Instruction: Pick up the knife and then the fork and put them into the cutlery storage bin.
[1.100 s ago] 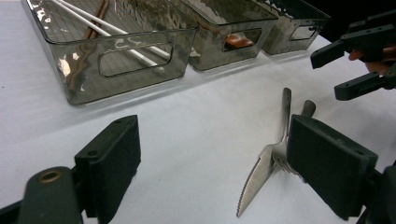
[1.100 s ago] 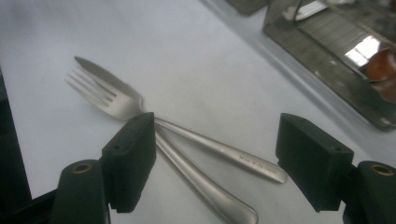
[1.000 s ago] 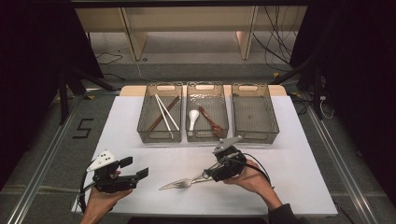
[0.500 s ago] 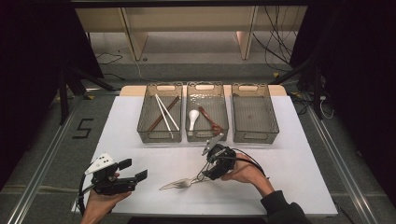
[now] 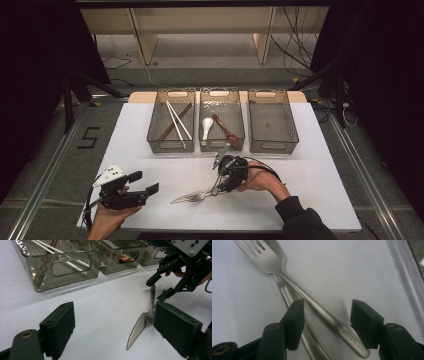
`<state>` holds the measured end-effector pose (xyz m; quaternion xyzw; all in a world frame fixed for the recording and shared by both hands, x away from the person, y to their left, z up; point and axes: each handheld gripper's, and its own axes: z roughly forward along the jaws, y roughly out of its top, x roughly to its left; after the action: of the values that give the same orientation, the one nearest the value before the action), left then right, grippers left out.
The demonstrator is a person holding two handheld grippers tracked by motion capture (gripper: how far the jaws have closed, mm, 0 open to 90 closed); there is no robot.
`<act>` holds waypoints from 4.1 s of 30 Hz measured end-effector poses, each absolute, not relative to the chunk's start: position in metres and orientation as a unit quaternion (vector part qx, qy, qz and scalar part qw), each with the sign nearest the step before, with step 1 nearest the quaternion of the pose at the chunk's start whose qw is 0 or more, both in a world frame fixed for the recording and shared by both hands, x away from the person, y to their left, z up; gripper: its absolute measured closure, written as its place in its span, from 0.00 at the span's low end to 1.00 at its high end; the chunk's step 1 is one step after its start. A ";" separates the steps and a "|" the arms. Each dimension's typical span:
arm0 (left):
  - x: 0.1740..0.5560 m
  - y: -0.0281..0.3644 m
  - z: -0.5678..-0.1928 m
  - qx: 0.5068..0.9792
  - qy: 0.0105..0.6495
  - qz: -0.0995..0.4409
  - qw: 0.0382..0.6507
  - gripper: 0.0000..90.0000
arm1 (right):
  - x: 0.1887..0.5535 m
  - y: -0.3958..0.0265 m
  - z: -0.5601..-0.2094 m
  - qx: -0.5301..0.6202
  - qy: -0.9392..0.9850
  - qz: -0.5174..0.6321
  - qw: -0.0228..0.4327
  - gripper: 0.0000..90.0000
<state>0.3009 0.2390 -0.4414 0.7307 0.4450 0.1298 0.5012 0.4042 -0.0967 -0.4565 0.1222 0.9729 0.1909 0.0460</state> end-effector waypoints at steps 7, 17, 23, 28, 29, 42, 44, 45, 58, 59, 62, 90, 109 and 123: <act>0.301 0.239 -0.441 0.732 0.445 0.130 0.500 0.19 | 0.404 -0.092 -0.457 0.108 0.977 0.176 0.052 0.55; 0.301 0.239 -0.441 0.731 0.445 0.130 0.501 0.19 | 0.405 -0.085 -0.457 0.086 0.982 0.159 0.052 0.59; 0.301 0.239 -0.442 0.731 0.445 0.130 0.500 0.19 | 0.404 -0.082 -0.458 0.078 0.982 0.161 0.052 0.61; 0.301 0.238 -0.441 0.731 0.445 0.131 0.500 0.19 | 0.401 -0.076 -0.461 0.060 0.984 0.154 0.064 0.69; 0.301 0.238 -0.441 0.732 0.445 0.131 0.500 0.19 | 0.401 -0.075 -0.461 0.061 0.984 0.154 0.063 0.74; 0.301 0.238 -0.441 0.732 0.445 0.131 0.499 0.19 | 0.408 -0.076 -0.456 0.087 0.979 0.171 0.069 0.94; 0.301 0.237 -0.441 0.733 0.445 0.129 0.497 0.19 | 0.409 -0.077 -0.457 0.094 0.978 0.172 0.076 0.94; 0.301 0.237 -0.441 0.734 0.444 0.130 0.497 0.19 | 0.410 -0.078 -0.456 0.093 0.978 0.172 0.072 0.94; 0.301 0.238 -0.441 0.733 0.446 0.130 0.497 0.19 | 0.391 -0.074 -0.452 0.061 0.983 0.174 0.017 0.79; 0.301 0.238 -0.441 0.732 0.446 0.130 0.498 0.19 | 0.389 -0.073 -0.453 0.063 0.983 0.173 0.015 0.79; 0.301 0.238 -0.441 0.732 0.446 0.130 0.498 0.19 | 0.387 -0.072 -0.455 0.059 0.985 0.162 0.008 0.77; 0.301 0.239 -0.441 0.731 0.448 0.131 0.498 0.19 | 0.372 -0.063 -0.457 0.048 0.995 0.082 0.009 0.88; 0.301 0.240 -0.441 0.727 0.451 0.133 0.500 0.19 | 0.366 -0.066 -0.456 0.042 0.995 0.092 0.017 0.90; 0.302 0.242 -0.441 0.721 0.453 0.140 0.505 0.19 | 0.376 -0.093 -0.425 0.104 0.976 0.187 0.031 0.90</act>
<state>0.3015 0.2415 -0.4415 0.7214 0.4531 0.1401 0.5047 0.3761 -0.0935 -0.4253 0.1038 0.9764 0.1871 0.0310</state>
